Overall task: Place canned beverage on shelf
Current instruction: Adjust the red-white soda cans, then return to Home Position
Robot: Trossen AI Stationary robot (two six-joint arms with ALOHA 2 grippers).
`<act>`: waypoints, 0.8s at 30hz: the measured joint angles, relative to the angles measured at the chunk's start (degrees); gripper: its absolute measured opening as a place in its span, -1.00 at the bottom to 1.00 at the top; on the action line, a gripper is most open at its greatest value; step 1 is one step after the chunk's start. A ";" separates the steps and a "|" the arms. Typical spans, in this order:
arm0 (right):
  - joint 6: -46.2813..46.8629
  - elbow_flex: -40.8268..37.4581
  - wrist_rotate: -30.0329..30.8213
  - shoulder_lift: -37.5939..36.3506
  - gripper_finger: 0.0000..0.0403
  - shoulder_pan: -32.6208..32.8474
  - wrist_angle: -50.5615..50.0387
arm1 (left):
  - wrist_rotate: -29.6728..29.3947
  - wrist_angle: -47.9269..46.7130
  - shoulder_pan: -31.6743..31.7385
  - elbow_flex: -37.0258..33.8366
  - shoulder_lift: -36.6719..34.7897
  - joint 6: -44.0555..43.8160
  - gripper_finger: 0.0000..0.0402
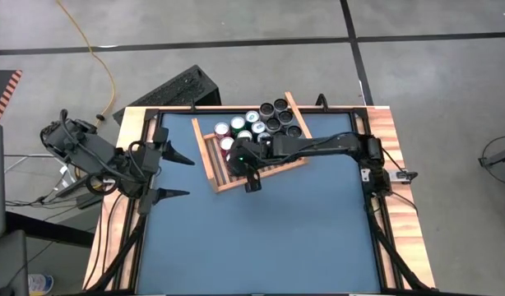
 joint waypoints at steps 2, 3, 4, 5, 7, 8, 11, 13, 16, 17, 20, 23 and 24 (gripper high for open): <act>-0.04 4.52 -0.07 -1.84 -1.00 1.21 -5.53 | 0.00 0.02 0.00 0.00 0.00 0.58 0.57; -0.07 7.22 -0.11 -2.95 -1.00 1.89 -9.12 | 0.02 0.01 0.00 0.00 -0.01 0.60 0.57; -0.04 10.25 -0.14 -3.78 -1.00 2.53 -11.33 | 0.00 0.00 0.00 0.00 -0.02 0.59 0.57; -0.08 13.14 -0.16 -5.08 -1.00 3.10 -12.87 | -0.17 0.03 0.00 0.00 -0.02 0.69 0.57; -0.03 18.64 -0.24 -7.73 -1.00 4.01 -17.65 | -0.74 0.46 0.01 0.00 -0.02 1.50 0.57; 0.05 21.04 -0.15 -8.98 -1.00 4.54 -19.57 | -0.77 0.69 0.08 0.00 -0.04 2.17 0.57; 0.18 26.90 -0.19 -13.96 -1.00 5.87 -21.36 | -0.62 1.60 0.09 0.00 -0.04 2.73 0.57; -0.13 28.64 -0.20 -18.24 -1.00 6.87 -22.48 | -0.02 2.29 0.09 0.00 -0.04 2.28 0.57; -1.33 28.87 0.17 -24.81 -1.00 8.49 -26.57 | 1.04 4.97 0.09 -0.02 -0.16 2.75 0.57; -1.14 28.87 1.10 -27.37 -1.00 8.89 -28.52 | 1.12 6.11 0.09 -0.02 -0.26 2.79 0.57; 4.48 28.88 2.60 -33.29 -1.00 9.40 -36.24 | 1.05 8.89 0.24 -0.02 -1.06 2.67 0.57; 14.49 28.66 2.66 -38.90 -1.00 9.37 -43.07 | 0.34 10.18 0.24 -0.02 -2.13 3.11 0.57; 17.62 28.56 3.45 -40.73 -1.00 9.37 -42.73 | -0.06 10.18 0.24 -0.02 -2.45 3.66 0.57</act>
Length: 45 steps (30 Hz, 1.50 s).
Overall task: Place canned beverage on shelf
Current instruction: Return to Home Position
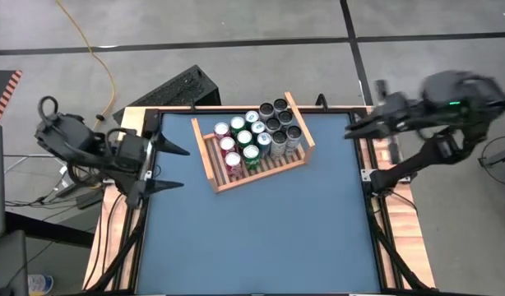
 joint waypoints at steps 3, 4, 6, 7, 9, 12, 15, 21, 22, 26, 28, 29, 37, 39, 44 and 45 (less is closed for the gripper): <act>5.06 -2.62 2.46 -5.72 -1.00 0.02 -0.63 | -1.30 -0.04 0.00 -0.22 -1.24 2.61 0.57; 4.97 -4.13 2.44 -7.47 -1.00 0.02 0.48 | -1.87 0.09 0.00 -0.93 -1.91 3.27 0.57; 4.65 -8.42 2.56 -11.89 -1.00 0.41 3.59 | -2.66 0.80 0.17 -3.42 -3.80 3.37 0.57; 4.77 -11.37 2.54 -14.08 -1.00 0.92 5.51 | -2.78 1.59 0.39 -5.25 -4.90 2.70 0.57; 5.00 -18.81 2.54 -19.25 -1.00 1.87 10.44 | -3.34 4.05 0.88 -10.89 -8.01 1.18 0.57; 4.96 -32.34 2.54 -27.46 -1.00 2.74 19.69 | -3.61 12.03 1.49 -22.69 -13.92 -0.51 0.57; 5.55 -45.20 2.65 -35.26 -1.00 2.64 28.22 | -2.74 23.66 1.55 -35.59 -21.03 -0.79 0.57; 7.52 -64.47 4.12 -50.15 -1.00 1.75 42.59 | -0.37 41.12 1.55 -55.70 -34.22 -3.21 0.57; 8.02 -66.67 4.30 -52.54 -1.00 1.72 43.69 | -0.32 42.65 1.55 -58.17 -36.13 -3.69 0.57; 10.54 -74.18 4.31 -61.35 -1.00 1.68 47.86 | -1.91 48.33 1.55 -66.66 -42.60 -5.68 0.57; 11.80 -76.76 4.50 -65.64 -1.00 1.68 48.69 | -2.06 49.36 1.55 -69.86 -45.52 -6.31 0.57; 12.46 -77.94 5.15 -67.76 -1.00 1.68 48.63 | -2.27 49.38 1.55 -71.40 -47.08 -7.19 0.57; 16.01 -83.22 7.59 -74.42 -1.00 -1.72 43.35 | -3.95 52.00 1.55 -83.56 -58.74 -11.90 0.57; 16.65 -83.90 8.91 -74.11 -1.00 -3.05 45.34 | -5.43 52.27 1.55 -86.65 -61.56 -13.08 0.57; 18.66 -87.82 3.86 -74.86 -1.00 -6.30 47.78 | -4.87 59.76 1.55 -95.45 -66.77 -12.29 0.57; 18.60 -88.62 2.38 -74.92 -1.00 -7.03 47.94 | -4.66 61.66 1.55 -97.09 -67.19 -12.02 0.57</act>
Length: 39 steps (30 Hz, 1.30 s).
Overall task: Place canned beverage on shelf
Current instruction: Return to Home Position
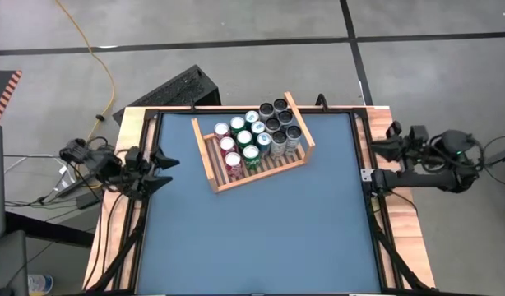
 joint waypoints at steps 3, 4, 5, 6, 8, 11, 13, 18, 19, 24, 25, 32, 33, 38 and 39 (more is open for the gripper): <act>0.04 -4.02 -1.39 0.01 -1.00 -1.54 4.15 | -0.26 4.39 0.00 -5.04 -0.74 0.41 0.57; 0.10 -5.76 -1.90 0.01 -1.00 -1.97 5.93 | -0.22 6.28 0.00 -6.55 -0.76 0.58 0.57; 0.07 -6.98 -2.80 0.08 -1.00 -2.33 7.12 | 0.14 8.18 -0.01 -8.00 -0.80 0.92 0.57; -0.03 -7.93 -3.29 0.10 -1.00 -2.51 8.46 | 0.85 10.13 -0.01 -9.36 -0.80 1.06 0.57; 0.23 -9.83 -3.88 -0.01 -1.00 -2.53 11.24 | 2.08 13.96 -0.02 -11.90 -0.81 1.16 0.57; 1.23 -13.26 -4.17 0.05 -1.00 -2.50 12.29 | 4.34 17.03 -0.02 -14.85 -0.83 0.44 0.57; 1.06 -14.66 -4.43 0.05 -1.00 -2.50 14.70 | 4.31 16.88 -0.05 -15.41 -0.81 -1.06 0.57; 1.22 -21.84 -6.16 0.08 -1.00 -1.77 21.08 | 4.07 15.37 -0.07 -15.41 -0.83 0.50 0.57; 1.26 -23.68 -6.88 -0.01 -1.00 -1.32 24.35 | 4.12 15.66 -0.07 -15.41 -0.83 1.44 0.57; 1.32 -33.80 -9.06 0.02 -1.00 1.71 38.06 | 4.48 15.14 -0.07 -15.43 -0.83 4.23 0.57; 1.34 -35.84 -9.07 -0.05 -1.00 2.44 40.93 | 4.63 14.66 -0.08 -15.43 -0.80 4.82 0.57; 0.96 -42.60 -6.12 0.09 -1.00 7.05 48.91 | 5.55 10.09 -0.07 -15.45 -0.80 4.72 0.57; 0.09 -42.60 -5.28 0.03 -1.00 7.60 48.47 | 5.77 9.20 -0.07 -15.45 -0.80 4.31 0.57; -4.07 -42.60 -4.49 0.10 -1.00 9.50 47.40 | 5.53 2.88 -0.07 -15.48 -0.80 2.00 0.57; -4.48 -42.60 -4.35 0.10 -1.00 9.72 47.09 | 5.53 1.43 -0.07 -15.48 -0.80 1.14 0.57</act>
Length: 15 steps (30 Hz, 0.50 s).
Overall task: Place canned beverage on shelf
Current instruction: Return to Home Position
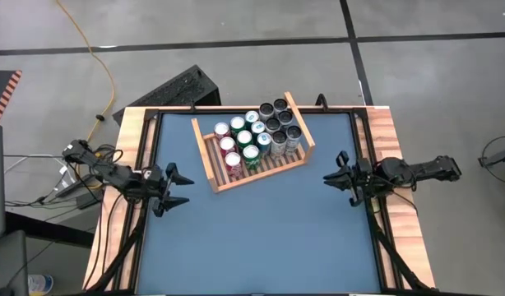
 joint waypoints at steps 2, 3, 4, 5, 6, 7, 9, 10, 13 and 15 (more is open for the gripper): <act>-0.15 0.00 0.55 0.00 -1.00 0.02 0.05 | 0.00 -2.67 0.00 0.00 0.02 -2.31 0.57; -0.32 0.00 0.75 0.00 -1.00 0.00 -0.27 | 0.03 -3.71 0.00 0.00 0.02 -3.18 0.57; -0.64 0.00 0.96 -0.02 -1.00 -0.02 -1.47 | 0.06 -4.71 0.00 0.00 0.00 -3.96 0.57; -0.77 0.00 1.10 -0.01 -1.00 -0.02 -3.41 | 0.07 -5.69 0.00 -0.02 0.00 -4.50 0.57; -0.78 0.00 1.10 0.00 -1.00 -0.02 -5.73 | 0.04 -6.70 0.00 -0.02 0.00 -4.93 0.57; -0.74 0.00 1.17 0.00 -1.00 -0.02 -8.20 | -0.23 -7.38 0.00 -0.02 0.02 -5.28 0.57; 1.51 0.07 1.09 0.35 -1.00 -0.14 -10.21 | -1.48 -7.37 0.00 -0.02 0.01 -5.42 0.57; 2.69 0.07 0.49 0.88 -1.00 -0.21 -9.96 | -1.92 -7.28 0.00 -0.04 0.00 -5.42 0.57; 5.41 0.15 -0.41 1.69 -1.00 0.18 -11.03 | -2.86 -7.43 0.00 -0.04 0.02 -7.91 0.57; 5.28 0.13 -0.65 2.38 -1.00 0.49 -11.07 | -3.09 -7.39 0.00 -0.04 0.00 -9.74 0.57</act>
